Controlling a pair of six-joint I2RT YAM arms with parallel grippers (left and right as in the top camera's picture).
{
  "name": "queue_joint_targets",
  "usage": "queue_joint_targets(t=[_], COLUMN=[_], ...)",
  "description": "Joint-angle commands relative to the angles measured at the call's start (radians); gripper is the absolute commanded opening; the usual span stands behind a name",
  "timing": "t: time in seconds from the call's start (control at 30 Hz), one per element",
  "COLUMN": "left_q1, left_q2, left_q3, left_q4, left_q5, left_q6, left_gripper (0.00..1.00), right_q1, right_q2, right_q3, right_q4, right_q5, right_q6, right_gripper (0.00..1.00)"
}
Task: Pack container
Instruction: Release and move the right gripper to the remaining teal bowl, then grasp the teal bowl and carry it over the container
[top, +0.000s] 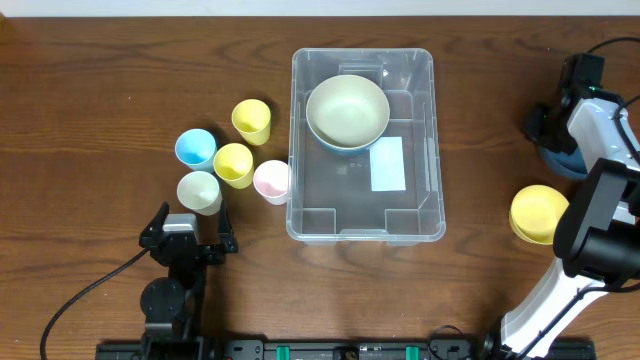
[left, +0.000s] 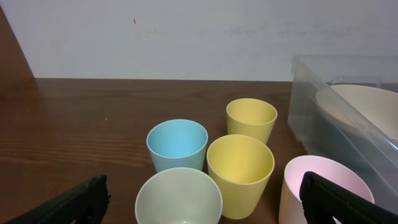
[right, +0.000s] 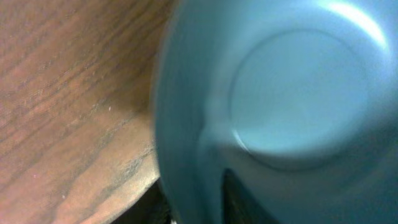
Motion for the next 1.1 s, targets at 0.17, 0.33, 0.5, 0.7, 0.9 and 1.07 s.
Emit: queue_joint_targets(t=[0.17,0.33,0.5,0.7,0.9,1.07], left_q1=[0.003,0.003,0.003,0.003,0.003,0.003], left_q2=[0.000,0.000,0.000,0.000,0.000,0.000], left_q3=[-0.022,-0.022,-0.022,-0.022,-0.022,-0.022], left_q4=[-0.032,-0.032,-0.032,-0.032,-0.032,-0.032], left_q5=[-0.001,-0.001,-0.001,-0.001,-0.001,-0.001], left_q6=[0.014,0.014,0.014,0.014,0.014,0.014], left_gripper=[0.98,0.98,0.98,0.98,0.98,0.98], right_q1=[-0.016,-0.016,-0.014,0.005,0.104,0.294], right_q2=[0.008,0.008,-0.003,-0.065,-0.177,-0.295], right_q3=[-0.004,0.013,0.130,0.373,0.557,0.580], right_q4=[0.024,0.040,-0.016,-0.151,-0.308,-0.359], right_q5=[0.007,-0.040,-0.132,-0.372,-0.467,-0.473], right_q6=[0.002,0.002,0.001,-0.052,-0.124,-0.156], right_gripper=[0.01,0.01,0.01,0.01,0.01,0.01])
